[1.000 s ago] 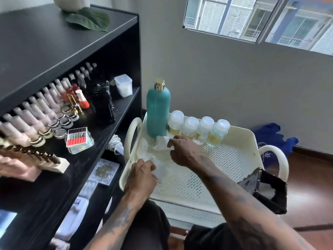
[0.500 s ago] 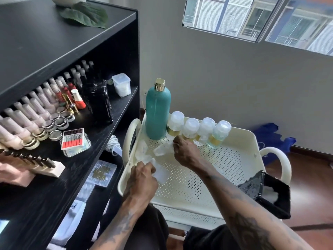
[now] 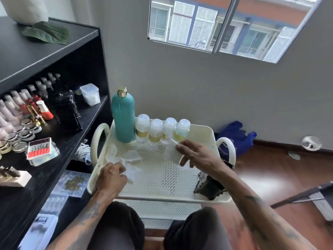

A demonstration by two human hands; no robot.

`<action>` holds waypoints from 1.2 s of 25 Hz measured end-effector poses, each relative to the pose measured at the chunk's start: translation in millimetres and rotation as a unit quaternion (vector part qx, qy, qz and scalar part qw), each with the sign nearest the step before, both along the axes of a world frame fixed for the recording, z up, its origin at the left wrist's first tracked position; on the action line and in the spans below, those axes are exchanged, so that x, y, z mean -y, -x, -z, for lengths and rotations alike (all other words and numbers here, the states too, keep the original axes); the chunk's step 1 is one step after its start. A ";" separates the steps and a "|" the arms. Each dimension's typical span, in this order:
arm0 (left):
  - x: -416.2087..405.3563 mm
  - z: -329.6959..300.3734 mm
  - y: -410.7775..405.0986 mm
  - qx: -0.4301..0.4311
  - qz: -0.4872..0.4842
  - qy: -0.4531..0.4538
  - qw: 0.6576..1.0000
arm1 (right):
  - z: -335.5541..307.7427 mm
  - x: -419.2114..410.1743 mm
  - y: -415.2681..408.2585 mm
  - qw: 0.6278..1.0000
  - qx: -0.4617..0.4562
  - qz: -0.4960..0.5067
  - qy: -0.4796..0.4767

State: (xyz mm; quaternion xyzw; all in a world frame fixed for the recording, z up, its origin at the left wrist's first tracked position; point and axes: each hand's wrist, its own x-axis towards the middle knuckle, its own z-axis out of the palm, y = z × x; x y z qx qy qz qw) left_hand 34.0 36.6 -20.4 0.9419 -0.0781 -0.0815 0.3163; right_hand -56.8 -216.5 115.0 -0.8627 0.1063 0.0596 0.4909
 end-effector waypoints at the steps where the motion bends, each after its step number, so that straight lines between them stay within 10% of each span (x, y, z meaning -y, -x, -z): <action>1: -0.5 1.0 -0.3 -0.001 0.002 -0.001 1.000 | -5.5 13.7 19.6 1.000 0.006 0.014 -0.003; 5: 0.1 0.9 -2.1 -0.004 -0.002 -0.014 1.000 | -19.2 62.9 83.8 0.979 0.097 0.137 0.119; 11: -0.6 3.1 -2.9 -0.016 0.003 -0.014 1.000 | -7.2 72.4 99.5 0.843 0.286 0.138 0.434; 17: 3.3 3.3 -3.5 -0.008 0.003 -0.011 1.000 | 19.8 68.3 80.8 0.910 0.049 0.047 0.409; 21: 0.4 16.5 -11.2 -0.009 0.007 -0.021 1.000 | 14.9 79.1 61.2 0.854 -0.065 -0.039 0.515; 30: 2.1 2.0 1.7 0.009 0.020 0.007 1.000 | 15.2 88.4 91.7 0.940 0.021 0.041 0.338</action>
